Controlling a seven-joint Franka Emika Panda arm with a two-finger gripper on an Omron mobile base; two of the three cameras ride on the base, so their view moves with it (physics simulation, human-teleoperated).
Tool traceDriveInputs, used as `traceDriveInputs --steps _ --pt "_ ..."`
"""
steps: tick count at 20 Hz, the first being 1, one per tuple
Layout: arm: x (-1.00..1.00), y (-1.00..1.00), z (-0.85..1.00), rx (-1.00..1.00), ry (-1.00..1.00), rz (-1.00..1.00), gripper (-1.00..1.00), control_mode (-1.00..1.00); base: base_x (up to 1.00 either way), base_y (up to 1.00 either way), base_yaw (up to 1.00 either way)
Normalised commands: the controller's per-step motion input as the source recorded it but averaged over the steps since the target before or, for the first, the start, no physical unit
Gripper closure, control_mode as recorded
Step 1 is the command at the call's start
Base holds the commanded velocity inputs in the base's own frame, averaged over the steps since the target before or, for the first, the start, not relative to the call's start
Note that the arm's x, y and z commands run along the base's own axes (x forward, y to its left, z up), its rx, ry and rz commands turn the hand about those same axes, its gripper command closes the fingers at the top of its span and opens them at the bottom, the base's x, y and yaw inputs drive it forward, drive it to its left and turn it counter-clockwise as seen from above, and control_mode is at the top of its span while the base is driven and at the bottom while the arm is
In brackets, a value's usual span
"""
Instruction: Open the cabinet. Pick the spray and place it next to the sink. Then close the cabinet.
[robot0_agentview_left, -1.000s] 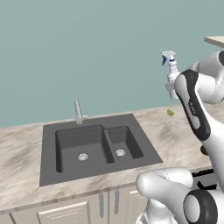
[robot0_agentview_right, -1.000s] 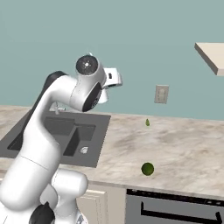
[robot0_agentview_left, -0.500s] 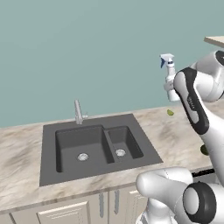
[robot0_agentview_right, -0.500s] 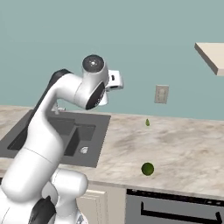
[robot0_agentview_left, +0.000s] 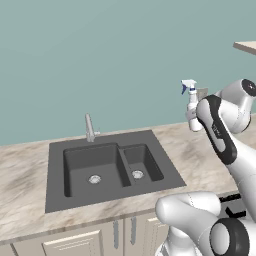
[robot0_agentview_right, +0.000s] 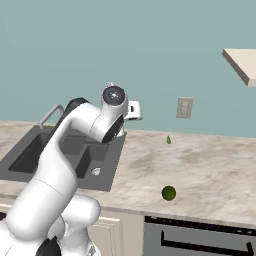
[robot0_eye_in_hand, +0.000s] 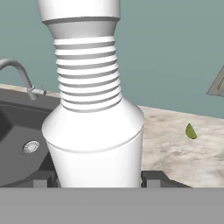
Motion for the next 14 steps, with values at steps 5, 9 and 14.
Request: traceDriveInputs --steps 5,9,14 --pt "0.05 -0.01 -0.68 0.02 0.00 0.00 1.00 -1.00 0.00 0.00 0.00" --pt "0.05 0.00 -0.39 0.06 0.00 0.01 1.00 -1.00 0.00 0.00 0.00" --pt "0.06 -0.01 -0.19 0.18 0.00 0.09 1.00 -1.00 0.00 0.00 0.00"
